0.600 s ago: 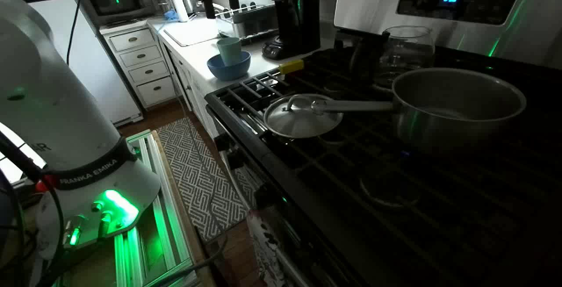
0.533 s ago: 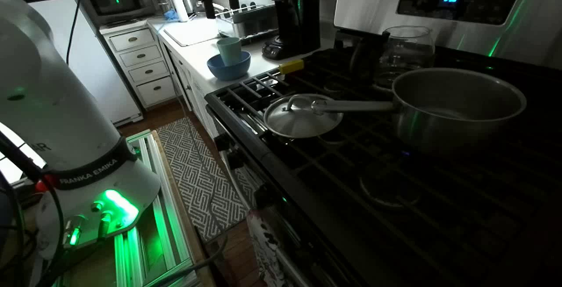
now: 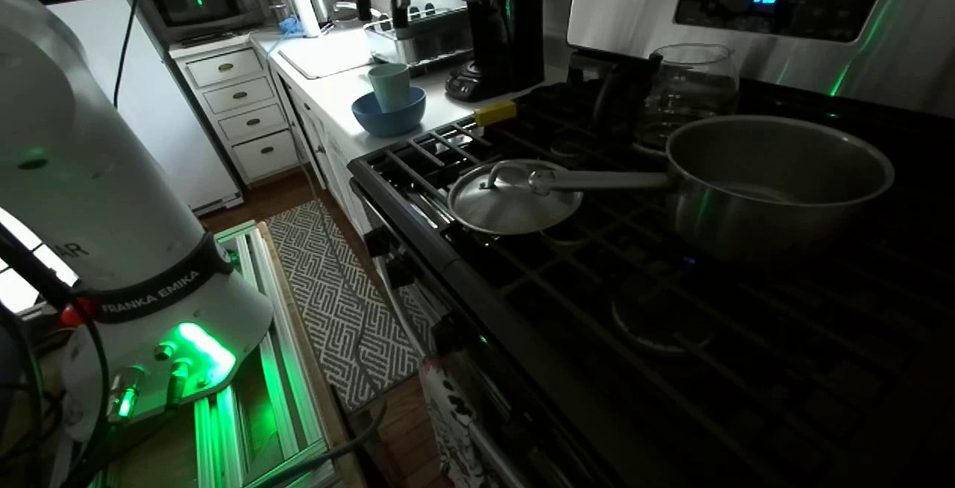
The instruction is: Remove the cup from the bowl and put it on the counter.
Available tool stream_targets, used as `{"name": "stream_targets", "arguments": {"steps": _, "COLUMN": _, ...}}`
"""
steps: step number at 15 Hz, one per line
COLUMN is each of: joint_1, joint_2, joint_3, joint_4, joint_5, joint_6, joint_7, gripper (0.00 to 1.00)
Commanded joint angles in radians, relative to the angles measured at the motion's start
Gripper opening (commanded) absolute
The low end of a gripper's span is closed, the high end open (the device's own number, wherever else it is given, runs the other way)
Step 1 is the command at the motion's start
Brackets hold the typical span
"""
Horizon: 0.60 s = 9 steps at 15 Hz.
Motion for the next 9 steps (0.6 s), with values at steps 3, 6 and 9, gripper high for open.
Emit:
{"name": "stream_targets", "arguments": {"steps": 3, "joint_1": 0.040, "joint_2": 0.191, "joint_3": -0.046, "joint_4": 0.102, "joint_5": 0.240, "joint_6": 0.019, "joint_7": -0.115, "gripper": 1.00}}
{"name": "stream_targets", "arguments": {"steps": 6, "joint_1": 0.064, "joint_2": 0.284, "joint_3": -0.007, "joint_4": 0.157, "joint_5": 0.251, "joint_6": 0.006, "joint_7": -0.143, "gripper": 1.00}}
{"name": "stream_targets", "arguments": {"steps": 9, "joint_1": 0.082, "joint_2": 0.355, "joint_3": 0.024, "joint_4": 0.222, "joint_5": 0.217, "joint_6": -0.010, "joint_7": -0.142, "gripper": 1.00}}
